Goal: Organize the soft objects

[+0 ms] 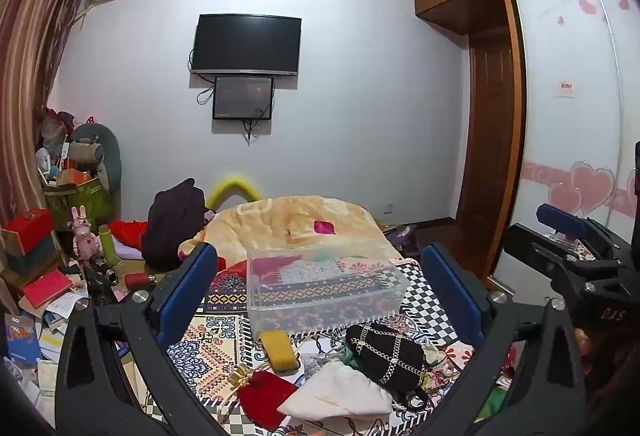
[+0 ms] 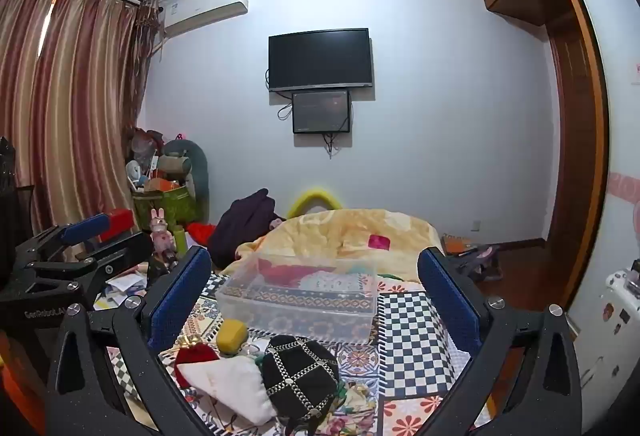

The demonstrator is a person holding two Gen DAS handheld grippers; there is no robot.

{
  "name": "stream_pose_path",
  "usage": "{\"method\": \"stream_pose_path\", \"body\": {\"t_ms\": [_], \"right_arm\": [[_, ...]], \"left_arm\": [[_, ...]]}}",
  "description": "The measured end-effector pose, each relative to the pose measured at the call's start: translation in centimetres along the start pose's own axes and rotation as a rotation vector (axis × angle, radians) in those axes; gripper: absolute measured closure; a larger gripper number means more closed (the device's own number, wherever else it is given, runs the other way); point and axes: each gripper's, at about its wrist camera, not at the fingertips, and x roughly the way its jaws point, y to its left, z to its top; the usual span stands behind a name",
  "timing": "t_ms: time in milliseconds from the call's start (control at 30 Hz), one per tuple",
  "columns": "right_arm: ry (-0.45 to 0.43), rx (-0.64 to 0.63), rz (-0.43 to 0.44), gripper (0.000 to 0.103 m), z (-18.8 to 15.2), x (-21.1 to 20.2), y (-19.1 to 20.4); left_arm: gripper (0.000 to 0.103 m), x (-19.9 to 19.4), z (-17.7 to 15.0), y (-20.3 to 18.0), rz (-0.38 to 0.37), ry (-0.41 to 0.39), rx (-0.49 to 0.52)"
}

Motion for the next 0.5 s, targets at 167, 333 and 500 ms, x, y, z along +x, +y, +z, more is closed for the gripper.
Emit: {"method": "stream_pose_path", "body": {"t_ms": [167, 333, 500], "right_arm": [[0.000, -0.003, -0.003, 0.000, 0.00, 0.02, -0.02], [-0.003, 0.005, 0.002, 0.000, -0.08, 0.03, -0.12], [-0.010, 0.004, 0.000, 0.000, -0.32, 0.14, -0.15]], "left_arm": [[0.000, 0.24, 0.60, -0.15, -0.010, 0.006, -0.003], [0.000, -0.34, 1.00, -0.56, -0.013, -0.003, -0.003], [0.000, -0.25, 0.03, -0.10, -0.015, -0.012, -0.006]]}}
